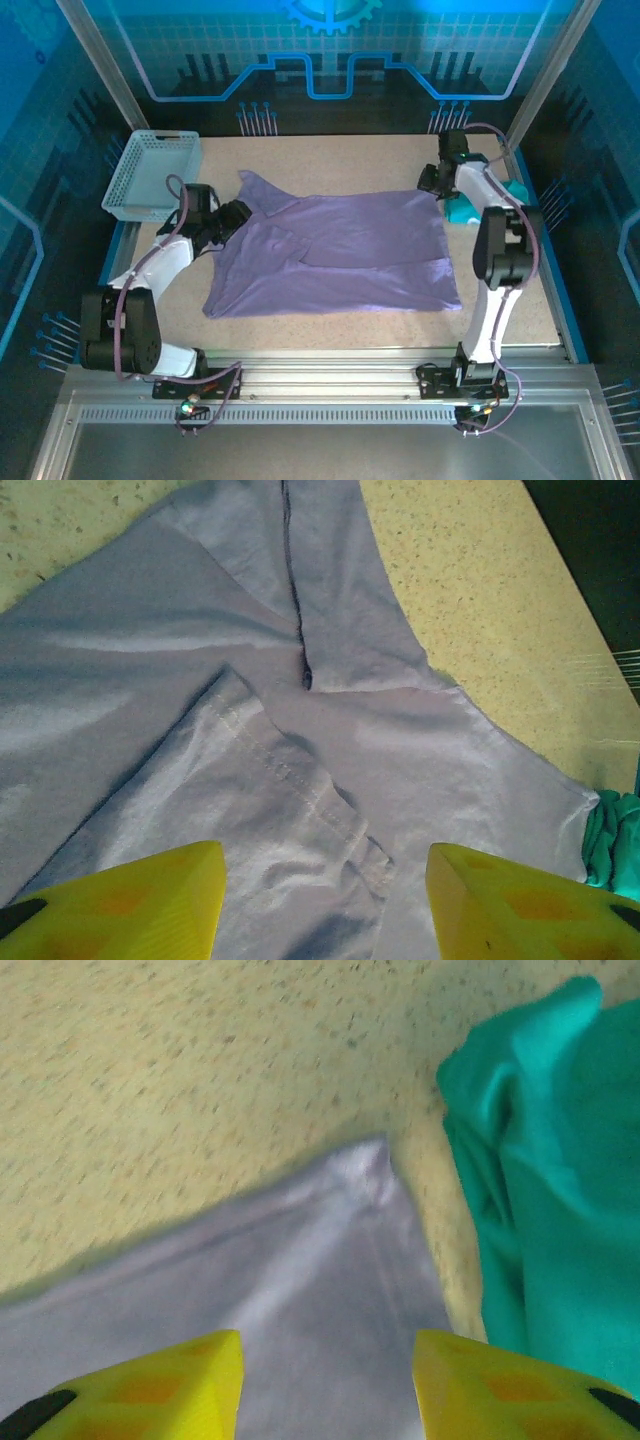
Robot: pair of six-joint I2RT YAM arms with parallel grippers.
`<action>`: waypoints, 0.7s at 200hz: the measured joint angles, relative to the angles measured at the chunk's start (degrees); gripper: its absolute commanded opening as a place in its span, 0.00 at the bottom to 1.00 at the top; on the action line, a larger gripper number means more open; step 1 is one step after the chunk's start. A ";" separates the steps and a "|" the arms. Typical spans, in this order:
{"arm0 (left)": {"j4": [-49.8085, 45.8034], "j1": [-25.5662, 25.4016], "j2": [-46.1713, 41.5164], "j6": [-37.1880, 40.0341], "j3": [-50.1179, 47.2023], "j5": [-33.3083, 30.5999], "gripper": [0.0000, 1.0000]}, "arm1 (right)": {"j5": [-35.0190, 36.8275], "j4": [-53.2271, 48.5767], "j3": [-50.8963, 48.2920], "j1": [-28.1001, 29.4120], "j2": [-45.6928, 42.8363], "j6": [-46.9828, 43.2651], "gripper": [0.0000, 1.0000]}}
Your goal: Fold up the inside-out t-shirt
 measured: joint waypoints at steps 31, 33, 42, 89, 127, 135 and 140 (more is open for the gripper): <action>0.66 0.00 1.55 -0.02 0.04 0.15 0.57 | 2.82 -5.99 13.27 -0.31 11.54 -0.28 0.46; 0.68 0.00 1.64 0.00 0.04 0.20 0.57 | 2.99 -6.51 14.08 -0.33 12.13 -0.33 0.46; 0.83 0.00 1.88 0.00 0.09 0.20 0.57 | 3.56 -8.15 16.79 -0.44 14.32 -0.46 0.46; 2.14 0.00 4.52 0.00 1.25 0.24 0.57 | 4.04 -14.60 26.75 -1.20 23.12 -1.73 0.25; 2.82 0.20 9.33 0.02 4.72 0.20 0.57 | 3.43 -16.70 30.21 -1.25 24.44 -3.02 0.07; 2.78 0.31 10.62 0.17 6.19 0.15 0.57 | 3.41 -16.92 30.21 -1.25 24.52 -3.19 0.06; 2.64 0.44 11.69 0.46 7.41 -0.09 0.57 | 3.39 -17.03 30.21 -1.25 24.57 -3.43 0.05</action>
